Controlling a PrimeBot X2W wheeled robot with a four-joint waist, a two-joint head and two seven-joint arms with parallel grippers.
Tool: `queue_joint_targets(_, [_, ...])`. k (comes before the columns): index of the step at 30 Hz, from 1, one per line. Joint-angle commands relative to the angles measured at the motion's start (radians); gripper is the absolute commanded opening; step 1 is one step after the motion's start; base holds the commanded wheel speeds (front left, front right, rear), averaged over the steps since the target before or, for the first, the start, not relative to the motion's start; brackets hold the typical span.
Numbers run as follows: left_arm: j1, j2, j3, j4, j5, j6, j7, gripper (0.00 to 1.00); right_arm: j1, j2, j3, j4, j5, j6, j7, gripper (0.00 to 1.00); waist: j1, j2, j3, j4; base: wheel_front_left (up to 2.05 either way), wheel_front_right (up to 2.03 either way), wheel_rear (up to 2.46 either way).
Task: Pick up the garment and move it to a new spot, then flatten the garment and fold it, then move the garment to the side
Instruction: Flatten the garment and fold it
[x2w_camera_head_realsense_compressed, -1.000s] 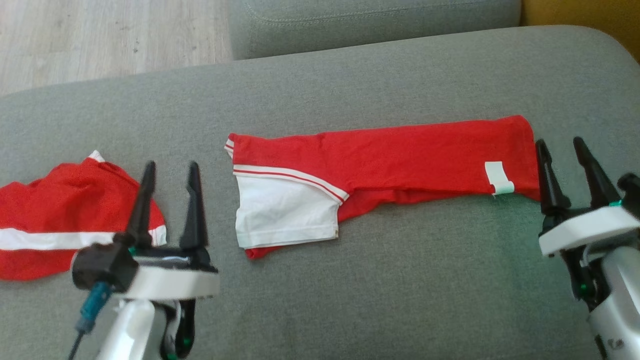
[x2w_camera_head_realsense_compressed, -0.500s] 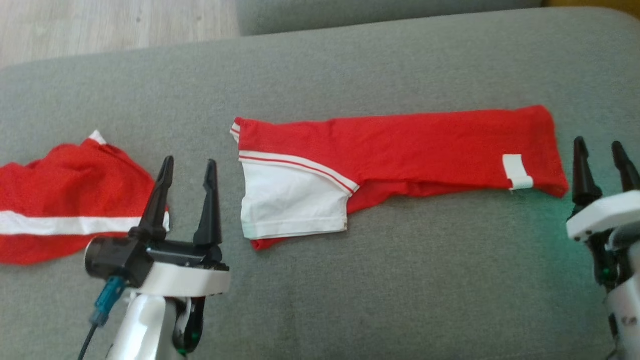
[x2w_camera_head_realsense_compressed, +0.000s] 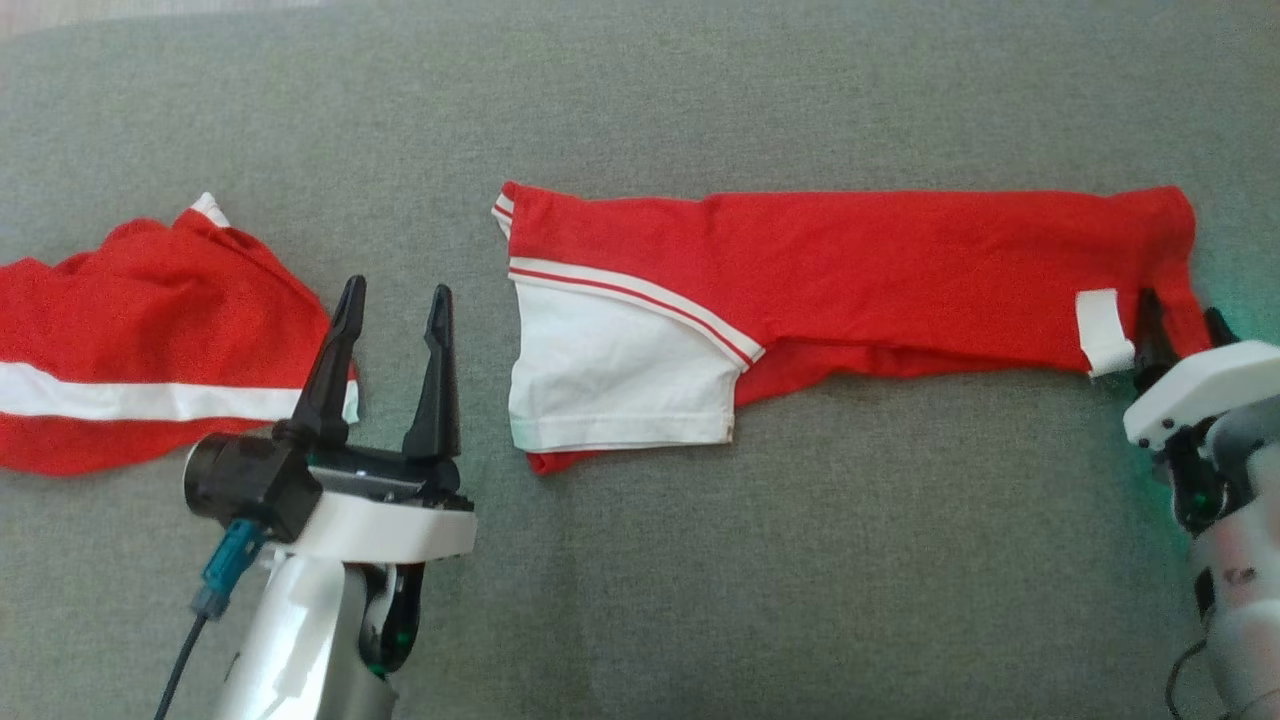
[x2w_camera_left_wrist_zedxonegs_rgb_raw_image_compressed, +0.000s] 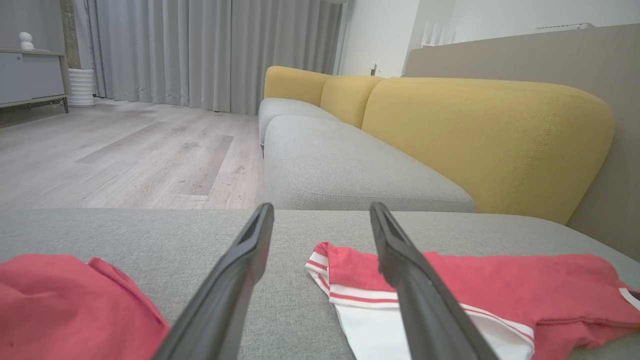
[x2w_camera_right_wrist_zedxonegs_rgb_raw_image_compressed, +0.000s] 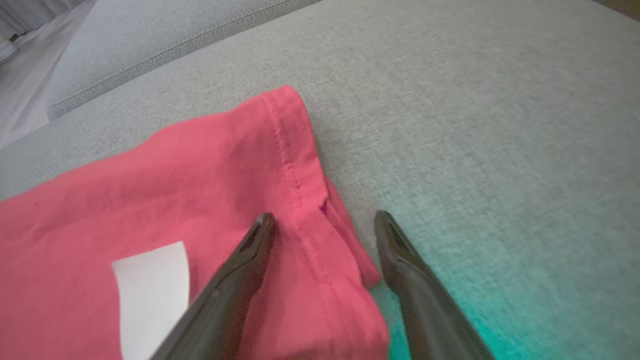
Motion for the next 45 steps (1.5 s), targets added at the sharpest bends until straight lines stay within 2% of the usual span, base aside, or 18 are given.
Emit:
queue_joint_targets(1, [-0.037,0.006,0.031,-0.032,0.007,-0.005,-0.005,1.0,-0.026,0.0,0.019,-0.013,0.006,0.007,0.01,1.0,-0.0002,0.0,0.009,0.001,0.0,0.0,0.0])
queue_joint_targets(4, [-0.043,0.006,0.033,-0.031,0.006,-0.005,-0.005,1.0,-0.028,0.012,0.027,-0.005,0.03,0.007,0.03,1.0,-0.0002,0.0,0.016,-0.003,0.0,0.0,0.0])
queue_joint_targets(5, [-0.046,0.006,0.033,-0.03,0.006,-0.005,-0.005,1.0,-0.028,0.015,0.03,-0.005,0.042,0.007,0.038,0.87,-0.0002,0.0,0.018,-0.006,0.0,0.0,0.0])
queue_joint_targets(6, [-0.049,0.006,0.032,-0.029,0.005,-0.006,-0.005,1.0,-0.028,0.016,0.034,-0.006,0.052,0.007,0.045,0.17,-0.0002,0.0,0.02,-0.008,0.0,0.0,0.0])
queue_joint_targets(7, [-0.052,0.007,0.031,-0.029,0.005,-0.006,-0.005,1.0,-0.028,0.016,0.04,-0.01,0.061,0.007,0.05,0.0,-0.0002,0.0,0.021,-0.011,0.0,0.0,0.0])
queue_joint_targets(15, [-0.059,0.014,0.021,-0.019,0.003,-0.006,-0.005,1.0,-0.03,-0.047,0.024,-0.012,0.079,0.007,-0.001,0.0,-0.0002,0.0,0.0,-0.032,0.0,0.0,0.0])
queue_joint_targets(22, [-0.039,0.02,0.0,-0.013,-0.005,-0.006,-0.005,1.0,-0.073,-0.161,-0.124,0.13,-0.005,0.007,-0.117,0.0,-0.0002,0.0,-0.042,-0.028,0.0,0.0,0.0])
queue_joint_targets(23, [-0.035,0.021,-0.001,-0.012,-0.007,-0.006,-0.005,1.0,-0.084,-0.162,-0.135,0.142,-0.015,0.007,-0.128,0.0,-0.0002,0.0,-0.047,-0.027,0.0,0.0,0.0])
queue_joint_targets(28, [-0.017,0.023,0.002,-0.007,-0.012,-0.006,-0.005,1.0,-0.116,-0.144,-0.143,0.162,-0.047,0.007,-0.151,0.0,-0.0002,0.0,-0.073,-0.026,0.0,0.0,0.0])
queue_joint_targets(33, [0.007,0.021,0.002,0.0,-0.014,-0.006,-0.005,1.0,-0.136,-0.096,-0.112,0.137,-0.068,0.007,-0.162,0.0,-0.0002,0.0,-0.114,-0.029,0.0,0.0,0.0])
queue_joint_targets(45, [0.059,0.015,0.004,0.004,-0.018,-0.006,-0.005,1.0,-0.107,0.084,0.063,-0.084,-0.054,0.007,-0.089,0.0,-0.0002,0.0,-0.207,-0.033,0.0,0.0,0.0])
